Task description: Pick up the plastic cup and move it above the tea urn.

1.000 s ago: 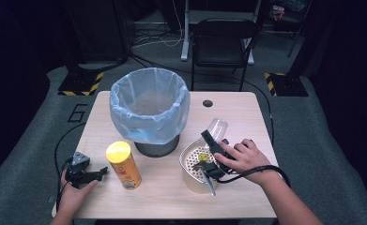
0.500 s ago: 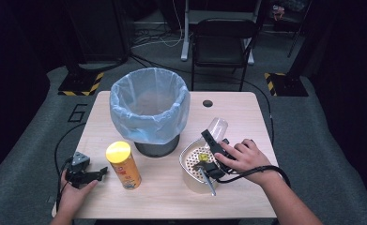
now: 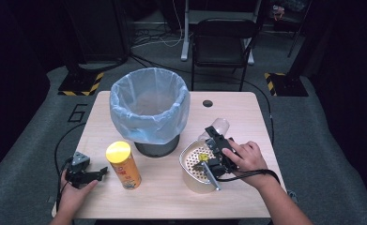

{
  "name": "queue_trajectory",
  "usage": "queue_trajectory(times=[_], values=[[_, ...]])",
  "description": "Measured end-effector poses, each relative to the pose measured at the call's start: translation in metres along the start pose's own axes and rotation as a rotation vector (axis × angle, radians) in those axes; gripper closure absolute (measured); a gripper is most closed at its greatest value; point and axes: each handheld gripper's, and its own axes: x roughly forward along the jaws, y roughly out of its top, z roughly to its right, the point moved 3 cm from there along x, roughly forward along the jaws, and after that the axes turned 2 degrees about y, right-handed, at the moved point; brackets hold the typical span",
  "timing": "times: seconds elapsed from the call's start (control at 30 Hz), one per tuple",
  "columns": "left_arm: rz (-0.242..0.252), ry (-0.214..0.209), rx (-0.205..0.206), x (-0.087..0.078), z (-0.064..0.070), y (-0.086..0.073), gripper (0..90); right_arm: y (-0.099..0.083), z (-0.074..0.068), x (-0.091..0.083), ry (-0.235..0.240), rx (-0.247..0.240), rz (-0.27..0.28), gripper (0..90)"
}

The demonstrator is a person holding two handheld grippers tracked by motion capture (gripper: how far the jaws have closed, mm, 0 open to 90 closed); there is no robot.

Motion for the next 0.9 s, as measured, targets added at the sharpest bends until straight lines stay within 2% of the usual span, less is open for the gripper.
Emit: queue_trajectory(times=[0.07,0.1,0.27,0.3,0.47,0.5,0.53,0.57,0.63,0.7,0.8,0.9], values=[[0.000,0.000,0.000,0.000,0.000,0.000,13.1,-0.002,0.003,-0.002,-0.016,0.124,0.008,34.8],[0.000,0.000,0.000,0.000,0.000,0.000,13.1,-0.005,0.006,-0.002,-0.019,0.228,0.024,34.8],[0.000,0.000,0.000,0.000,0.000,0.000,13.1,-0.019,0.018,-0.001,0.006,0.573,0.099,34.6],[0.000,0.000,0.000,0.000,0.000,0.000,13.1,-0.023,0.020,-0.001,0.030,0.692,0.128,34.6],[0.000,0.000,-0.001,0.000,0.000,0.000,13.1,-0.039,0.026,0.001,0.073,0.994,0.192,34.6],[0.000,0.001,0.001,0.000,0.000,0.000,13.1,-0.041,0.027,0.001,0.080,1.017,0.197,34.6],[0.000,0.000,0.000,0.000,0.000,0.000,13.1,-0.044,0.028,0.001,0.087,1.080,0.219,34.5],[0.000,0.000,0.003,0.000,0.000,0.000,13.1,-0.046,0.028,0.001,0.094,1.115,0.228,34.4],[0.000,0.000,0.000,0.000,0.000,0.000,13.1,-0.049,0.030,0.001,0.123,1.229,0.264,34.2],[0.000,0.000,0.000,0.000,0.000,0.000,13.1,-0.052,0.031,0.000,0.159,1.299,0.290,34.0],[0.000,0.000,0.000,0.000,0.000,0.000,13.1,-0.053,0.032,0.000,0.192,1.346,0.315,34.0],[0.000,0.000,0.000,0.000,0.000,0.000,13.1,-0.053,0.033,0.000,0.227,1.370,0.330,34.0]])
